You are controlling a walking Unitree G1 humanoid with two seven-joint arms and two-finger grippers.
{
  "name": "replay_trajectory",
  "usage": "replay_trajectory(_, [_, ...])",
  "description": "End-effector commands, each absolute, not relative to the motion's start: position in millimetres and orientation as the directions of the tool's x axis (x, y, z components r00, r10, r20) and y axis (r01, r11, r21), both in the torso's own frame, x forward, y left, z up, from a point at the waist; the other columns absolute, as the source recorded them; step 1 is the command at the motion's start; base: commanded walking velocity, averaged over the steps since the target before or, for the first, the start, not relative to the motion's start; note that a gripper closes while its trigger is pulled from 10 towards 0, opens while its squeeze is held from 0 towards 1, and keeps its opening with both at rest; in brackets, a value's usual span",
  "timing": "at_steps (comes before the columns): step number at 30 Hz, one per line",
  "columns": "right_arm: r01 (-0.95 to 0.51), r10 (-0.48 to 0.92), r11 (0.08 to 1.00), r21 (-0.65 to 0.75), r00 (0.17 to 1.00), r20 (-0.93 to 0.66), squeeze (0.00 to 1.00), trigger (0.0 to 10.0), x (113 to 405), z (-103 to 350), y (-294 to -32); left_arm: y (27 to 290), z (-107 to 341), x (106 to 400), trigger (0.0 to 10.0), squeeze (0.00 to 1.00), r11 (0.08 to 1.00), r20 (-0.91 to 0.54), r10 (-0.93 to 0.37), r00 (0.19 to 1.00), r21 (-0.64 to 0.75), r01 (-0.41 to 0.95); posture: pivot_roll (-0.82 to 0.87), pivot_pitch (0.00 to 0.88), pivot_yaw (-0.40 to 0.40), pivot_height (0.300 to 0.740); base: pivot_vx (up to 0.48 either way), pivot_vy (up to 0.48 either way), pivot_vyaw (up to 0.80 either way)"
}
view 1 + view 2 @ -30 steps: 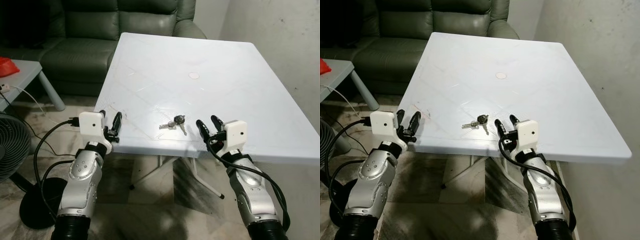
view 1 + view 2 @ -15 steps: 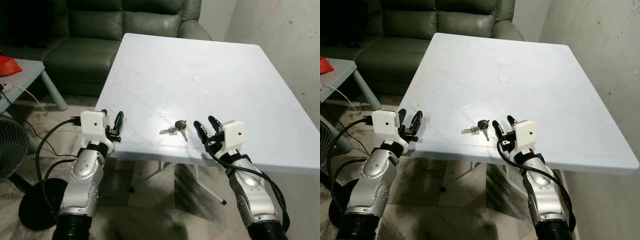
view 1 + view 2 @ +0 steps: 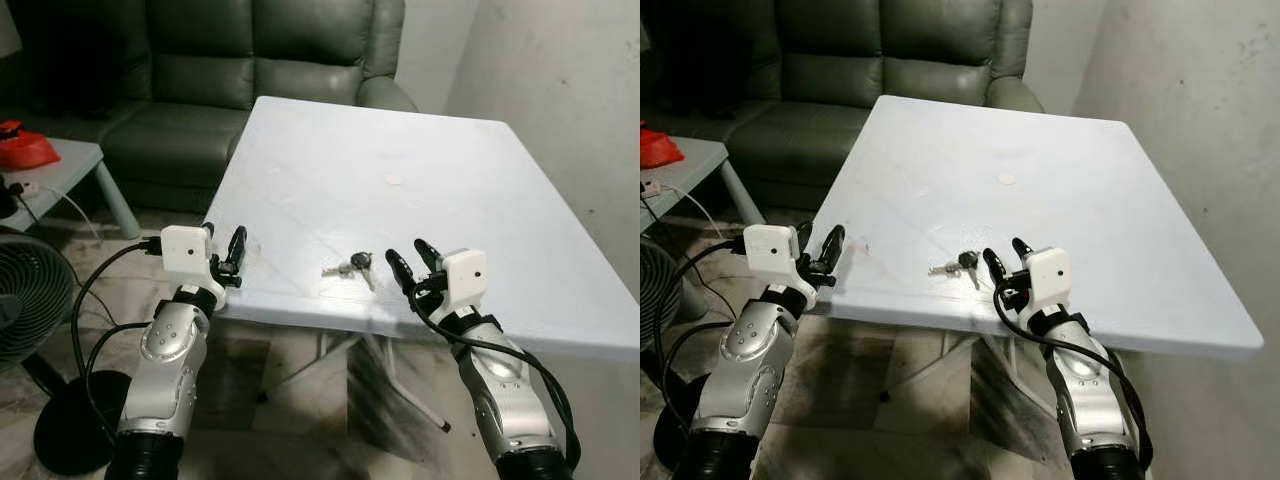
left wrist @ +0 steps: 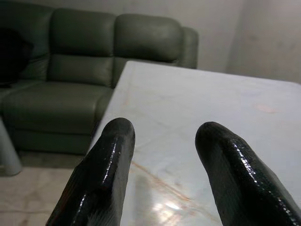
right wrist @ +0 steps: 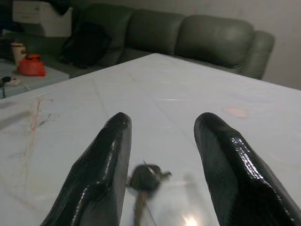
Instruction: Hang keys on a hook
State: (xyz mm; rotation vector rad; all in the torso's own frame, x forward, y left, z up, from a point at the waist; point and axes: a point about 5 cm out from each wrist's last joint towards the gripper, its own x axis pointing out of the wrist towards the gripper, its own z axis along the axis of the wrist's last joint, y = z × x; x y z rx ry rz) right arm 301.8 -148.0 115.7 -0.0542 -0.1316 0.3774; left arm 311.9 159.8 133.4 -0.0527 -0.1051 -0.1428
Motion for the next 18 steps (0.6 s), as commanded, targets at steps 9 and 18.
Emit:
replay_trajectory(9, [-0.367,0.377,0.926,-0.092,0.916,0.14,0.0,10.0,301.8,121.7,-148.4,158.9,134.9,311.6,10.0,0.0,0.987,0.115,-0.151,0.982,-0.042,0.157,0.01,0.058,-0.052,0.74,0.347,0.0,0.0])
replay_trajectory(18, [-0.394,0.409,0.91,-0.13,0.906,0.114,0.0,10.0,300.7,119.1,-148.8,152.3,138.5,307.5,10.0,0.0,0.987,0.166,-0.153,0.974,-0.032,0.16,0.01,0.066,-0.054,0.74,0.037,0.0,0.0])
